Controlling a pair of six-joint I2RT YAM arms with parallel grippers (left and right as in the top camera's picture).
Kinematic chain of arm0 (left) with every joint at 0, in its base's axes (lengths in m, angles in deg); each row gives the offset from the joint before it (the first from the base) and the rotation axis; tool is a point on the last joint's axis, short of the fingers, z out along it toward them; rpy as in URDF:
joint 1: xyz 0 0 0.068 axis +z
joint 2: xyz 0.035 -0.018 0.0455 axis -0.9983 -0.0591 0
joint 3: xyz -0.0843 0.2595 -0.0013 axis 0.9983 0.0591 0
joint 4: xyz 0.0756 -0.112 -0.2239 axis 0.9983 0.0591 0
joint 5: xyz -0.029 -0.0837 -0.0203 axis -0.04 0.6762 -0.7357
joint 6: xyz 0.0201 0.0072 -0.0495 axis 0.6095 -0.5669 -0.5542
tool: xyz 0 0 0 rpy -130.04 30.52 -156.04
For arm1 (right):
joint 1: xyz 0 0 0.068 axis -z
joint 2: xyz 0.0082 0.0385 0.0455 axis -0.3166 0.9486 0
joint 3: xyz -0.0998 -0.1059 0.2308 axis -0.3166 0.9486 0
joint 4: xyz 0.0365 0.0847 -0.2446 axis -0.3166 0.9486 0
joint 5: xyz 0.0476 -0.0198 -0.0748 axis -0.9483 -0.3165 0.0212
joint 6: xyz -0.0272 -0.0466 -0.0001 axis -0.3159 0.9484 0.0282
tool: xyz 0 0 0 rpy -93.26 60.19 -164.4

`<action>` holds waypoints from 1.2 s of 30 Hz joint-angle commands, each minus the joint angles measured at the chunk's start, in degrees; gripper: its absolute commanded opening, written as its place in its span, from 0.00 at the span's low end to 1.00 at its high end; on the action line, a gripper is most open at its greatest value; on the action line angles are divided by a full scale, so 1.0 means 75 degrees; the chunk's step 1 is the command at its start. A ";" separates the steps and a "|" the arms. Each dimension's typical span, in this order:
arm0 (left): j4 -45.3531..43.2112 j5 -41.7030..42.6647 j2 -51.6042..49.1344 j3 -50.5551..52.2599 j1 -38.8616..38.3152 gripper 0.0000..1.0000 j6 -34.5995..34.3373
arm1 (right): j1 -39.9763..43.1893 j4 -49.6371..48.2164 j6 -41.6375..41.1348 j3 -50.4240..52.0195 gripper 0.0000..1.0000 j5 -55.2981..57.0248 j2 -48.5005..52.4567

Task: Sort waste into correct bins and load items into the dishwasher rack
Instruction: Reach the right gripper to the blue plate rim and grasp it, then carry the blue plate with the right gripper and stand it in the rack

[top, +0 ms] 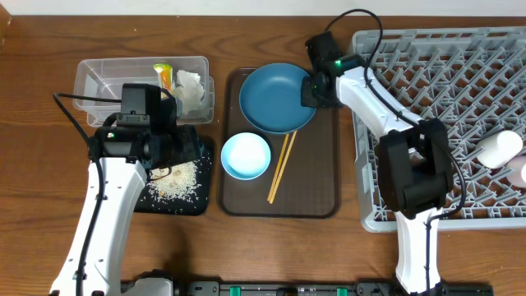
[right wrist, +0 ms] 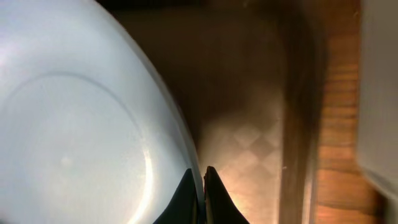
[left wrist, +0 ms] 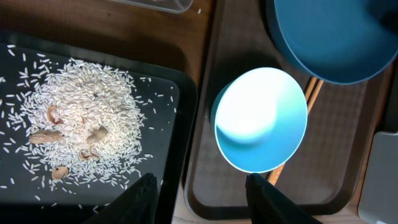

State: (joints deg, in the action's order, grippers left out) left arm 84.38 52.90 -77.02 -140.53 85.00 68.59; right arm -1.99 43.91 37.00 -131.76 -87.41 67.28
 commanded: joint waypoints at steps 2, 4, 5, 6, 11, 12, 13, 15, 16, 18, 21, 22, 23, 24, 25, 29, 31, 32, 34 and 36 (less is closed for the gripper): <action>0.0000 -0.0070 0.0044 -0.0058 -0.0009 0.49 0.0128 | 0.0405 0.0026 0.1256 -0.0466 0.01 0.0251 -0.1148; 0.0000 -0.0070 0.0044 -0.0058 -0.0009 0.49 0.0131 | 0.0586 -0.0076 0.1743 -0.0513 0.01 0.0557 -0.1719; 0.0000 -0.0070 0.0044 -0.0058 -0.0009 0.49 0.0131 | 0.0673 -0.0143 0.1880 -0.0513 0.01 0.0810 -0.1973; 0.0003 -0.0070 0.0044 -0.0058 -0.0009 0.49 0.0131 | 0.0769 -0.0219 0.1985 -0.0513 0.01 0.1122 -0.2235; -0.0003 -0.0073 0.0044 -0.0058 -0.0012 0.49 0.0131 | 0.1358 -0.0664 0.3075 -0.0510 0.01 0.2684 -0.3238; -0.0003 -0.0073 0.0044 -0.0058 -0.0009 0.49 0.0131 | 0.1513 -0.0746 0.3383 -0.0510 0.01 0.3005 -0.3366; -0.0003 -0.0070 0.0044 -0.0058 -0.0009 0.49 0.0131 | 0.1652 -0.0819 0.3643 -0.0510 0.01 0.3305 -0.3465; -0.0003 -0.0070 0.0044 -0.0058 -0.0009 0.49 0.0131 | 0.1961 -0.0927 0.4147 -0.0513 0.01 0.4016 -0.3590; -0.0003 -0.0070 0.0044 -0.0058 -0.0009 0.49 0.0131 | 0.2119 -0.0959 0.4339 -0.0510 0.01 0.4494 -0.3620; -0.0009 -0.0070 0.0044 -0.0058 -0.0009 0.49 0.0131 | 0.2407 -0.1023 0.4610 -0.0510 0.01 0.5572 -0.3622; -0.0029 -0.0073 0.0044 -0.0058 -0.0009 0.49 0.0131 | 0.2789 -0.1148 0.5091 -0.0501 0.01 0.6394 -0.3579; -0.0029 -0.0073 0.0044 -0.0058 -0.0009 0.49 0.0131 | 0.2929 -0.1241 0.5327 -0.0495 0.01 0.6438 -0.3579; -0.0026 -0.0073 0.0044 -0.0058 -0.0009 0.49 0.0131 | 0.3072 -0.1364 0.5592 -0.0478 0.01 0.6443 -0.3573; -0.0029 -0.0073 0.0044 -0.0058 -0.0009 0.49 0.0131 | 0.3214 -0.1507 0.5796 -0.0475 0.01 0.6446 -0.3573; -0.0026 -0.0070 0.0044 -0.0058 -0.0009 0.49 0.0131 | 0.3334 -0.1620 0.5942 -0.0475 0.01 0.6446 -0.3573; -0.0023 -0.0070 0.0044 -0.0058 -0.0009 0.49 0.0131 | 0.3809 -0.2122 0.6720 -0.0446 0.01 0.6403 -0.3573; -0.0023 -0.0070 0.0044 -0.0058 -0.0009 0.49 0.0131 | 0.4022 -0.2343 0.7341 -0.0423 0.01 0.6062 -0.3570; -0.0026 -0.0073 0.0044 -0.0058 -0.0009 0.49 0.0131 | 0.4132 -0.2445 0.7734 -0.0414 0.01 0.5829 -0.3558; -0.0026 -0.0073 0.0044 -0.0058 -0.0009 0.49 0.0128 | 0.4313 -0.2681 0.8448 -0.0414 0.01 0.5572 -0.3503; -0.0026 -0.0073 0.0044 -0.0058 -0.0009 0.49 0.0131 | 0.4441 -0.2996 0.9031 -0.0414 0.01 0.5619 -0.3424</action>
State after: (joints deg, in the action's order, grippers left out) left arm 84.25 52.87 -77.02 -140.53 85.00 68.59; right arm 30.01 23.28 94.53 -135.02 -44.02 40.86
